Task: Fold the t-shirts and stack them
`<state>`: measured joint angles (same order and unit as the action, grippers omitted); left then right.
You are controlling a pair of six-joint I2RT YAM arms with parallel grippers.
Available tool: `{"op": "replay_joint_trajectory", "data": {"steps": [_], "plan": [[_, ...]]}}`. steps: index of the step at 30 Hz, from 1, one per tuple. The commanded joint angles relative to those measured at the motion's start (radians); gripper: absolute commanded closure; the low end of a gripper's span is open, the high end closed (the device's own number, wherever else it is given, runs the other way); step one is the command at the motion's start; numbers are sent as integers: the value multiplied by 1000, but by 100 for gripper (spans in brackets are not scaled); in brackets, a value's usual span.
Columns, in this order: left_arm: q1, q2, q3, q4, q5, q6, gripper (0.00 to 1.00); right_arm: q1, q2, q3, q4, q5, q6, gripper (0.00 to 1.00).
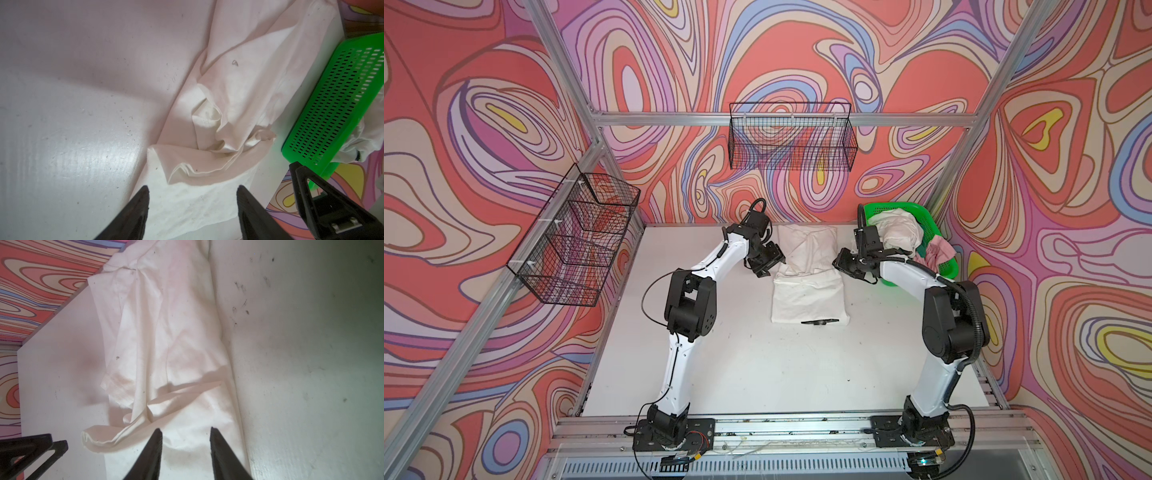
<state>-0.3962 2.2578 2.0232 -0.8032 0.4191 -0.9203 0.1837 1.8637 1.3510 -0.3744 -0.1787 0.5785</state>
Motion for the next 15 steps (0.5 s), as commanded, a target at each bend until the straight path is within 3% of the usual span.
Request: {"op": "replay_joint_trajectory", "data": {"steps": [1,5,9,15], "plan": [[7,-118,-34,19,2,5,21,3,-93,-54,34,-57,7,58],[9,-216,-151,67,-25,48,11,72,-169,-170,185,-128,52,57],[7,-284,-282,138,12,75,8,116,-128,-198,221,-194,79,59],[-2,-395,-533,149,32,91,5,93,-248,-305,77,-4,28,50]]}}
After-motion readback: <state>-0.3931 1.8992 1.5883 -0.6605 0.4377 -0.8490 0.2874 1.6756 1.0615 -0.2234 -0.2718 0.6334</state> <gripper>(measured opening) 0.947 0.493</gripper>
